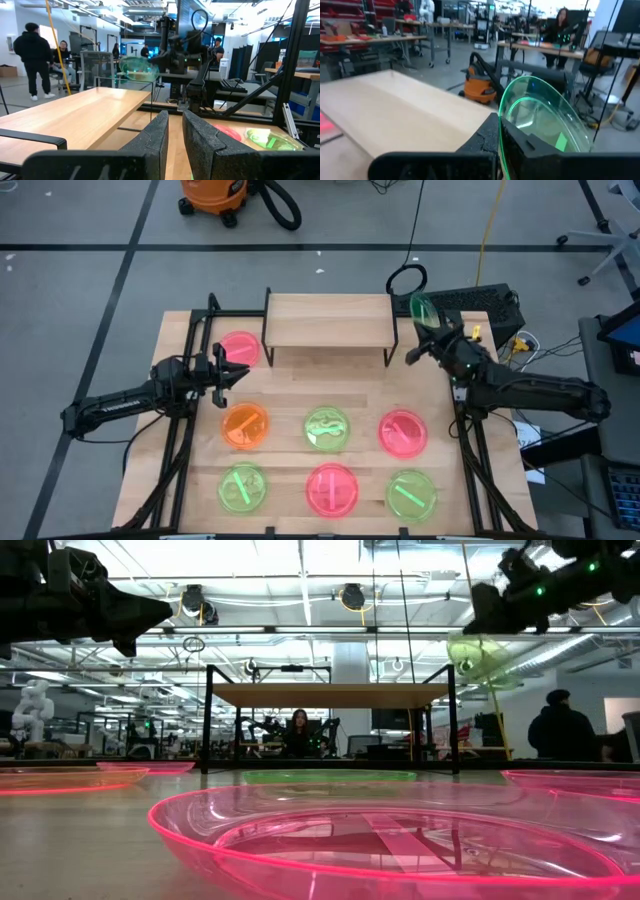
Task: Place and stack plates onto a shelf
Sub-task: Put the green plate on the shelf
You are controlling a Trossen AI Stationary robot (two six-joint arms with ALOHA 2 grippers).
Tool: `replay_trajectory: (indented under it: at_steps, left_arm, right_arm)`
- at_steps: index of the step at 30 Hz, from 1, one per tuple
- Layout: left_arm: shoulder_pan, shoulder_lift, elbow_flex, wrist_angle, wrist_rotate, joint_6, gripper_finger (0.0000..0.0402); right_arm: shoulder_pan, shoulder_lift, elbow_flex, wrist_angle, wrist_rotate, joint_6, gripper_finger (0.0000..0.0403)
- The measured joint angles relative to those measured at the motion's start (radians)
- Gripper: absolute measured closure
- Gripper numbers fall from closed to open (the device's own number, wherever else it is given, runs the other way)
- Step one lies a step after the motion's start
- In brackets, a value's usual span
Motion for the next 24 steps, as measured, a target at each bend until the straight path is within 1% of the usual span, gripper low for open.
replay_trajectory:
  at_steps: [5,9,20,22,24]
  left_arm:
    - [0.0,0.0,0.0,0.0,0.0,0.0,0.0339]
    - [0.0,0.0,0.0,0.0,0.0,0.0,0.0339]
    - [0.0,0.0,0.0,0.0,0.0,0.0,0.0339]
    - [0.0,0.0,0.0,0.0,0.0,0.0,0.0339]
    - [0.0,0.0,0.0,0.0,0.0,0.0,0.0339]
  right_arm:
    - [0.0,0.042,0.069,-0.005,-0.014,-0.045,0.0403]
    - [0.0,0.102,0.123,-0.003,-0.084,-0.059,0.0403]
    - [0.0,0.352,0.26,0.004,-0.269,-0.092,0.0403]
    - [0.0,0.405,0.275,0.02,-0.296,-0.111,0.0403]
    - [0.0,0.458,0.298,0.04,-0.298,-0.142,0.0403]
